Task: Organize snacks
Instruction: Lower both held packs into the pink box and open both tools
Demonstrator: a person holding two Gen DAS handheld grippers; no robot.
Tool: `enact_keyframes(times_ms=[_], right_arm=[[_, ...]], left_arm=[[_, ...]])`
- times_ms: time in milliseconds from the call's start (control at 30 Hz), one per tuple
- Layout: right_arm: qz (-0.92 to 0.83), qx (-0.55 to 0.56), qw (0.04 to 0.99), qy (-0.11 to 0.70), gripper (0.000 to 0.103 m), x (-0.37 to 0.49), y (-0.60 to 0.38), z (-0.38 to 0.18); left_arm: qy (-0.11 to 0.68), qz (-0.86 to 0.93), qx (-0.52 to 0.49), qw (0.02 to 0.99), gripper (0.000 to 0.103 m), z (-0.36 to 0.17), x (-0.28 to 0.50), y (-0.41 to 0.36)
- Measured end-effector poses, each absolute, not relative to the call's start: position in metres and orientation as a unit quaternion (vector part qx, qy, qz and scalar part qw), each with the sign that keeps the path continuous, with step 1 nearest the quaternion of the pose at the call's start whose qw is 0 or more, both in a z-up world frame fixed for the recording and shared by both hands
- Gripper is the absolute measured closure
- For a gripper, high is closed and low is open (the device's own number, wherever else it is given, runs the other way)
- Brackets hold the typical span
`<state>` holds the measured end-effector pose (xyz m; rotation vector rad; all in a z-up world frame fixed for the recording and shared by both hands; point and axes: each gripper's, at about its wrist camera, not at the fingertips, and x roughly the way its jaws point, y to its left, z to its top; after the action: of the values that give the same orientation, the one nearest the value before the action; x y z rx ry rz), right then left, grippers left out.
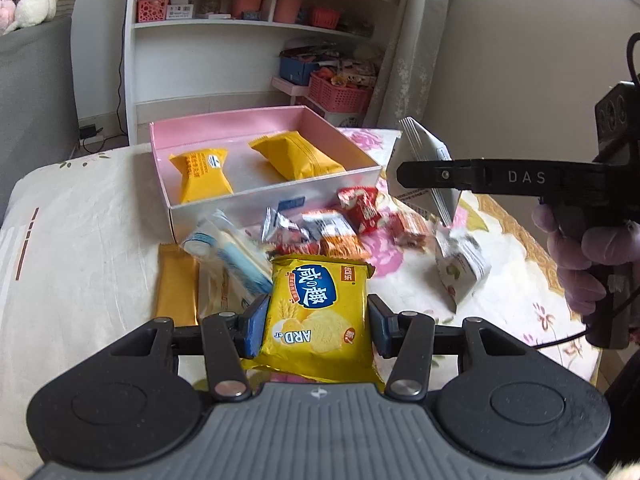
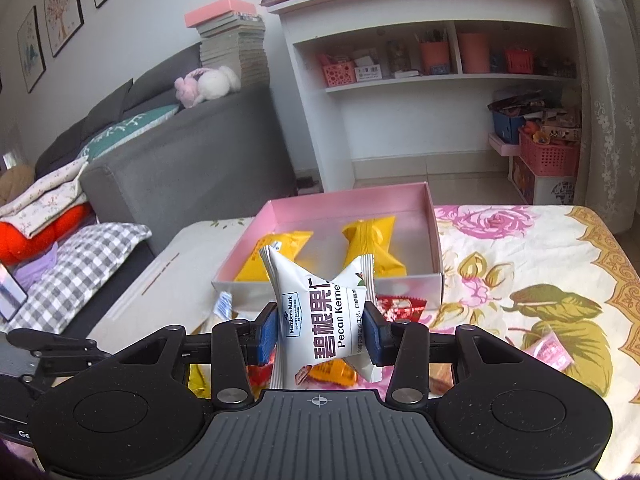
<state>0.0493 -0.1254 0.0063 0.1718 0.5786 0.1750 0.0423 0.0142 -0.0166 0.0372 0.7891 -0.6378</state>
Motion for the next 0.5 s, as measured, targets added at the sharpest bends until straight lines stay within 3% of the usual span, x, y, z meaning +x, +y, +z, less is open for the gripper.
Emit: enact_keyframes(times_ms=[500], right_arm=[[0.045, 0.119, 0.953, 0.274, 0.060, 0.109, -0.147, 0.010]], left_arm=[[0.354, -0.246, -0.030, 0.902, 0.056, -0.013, 0.104, -0.011]])
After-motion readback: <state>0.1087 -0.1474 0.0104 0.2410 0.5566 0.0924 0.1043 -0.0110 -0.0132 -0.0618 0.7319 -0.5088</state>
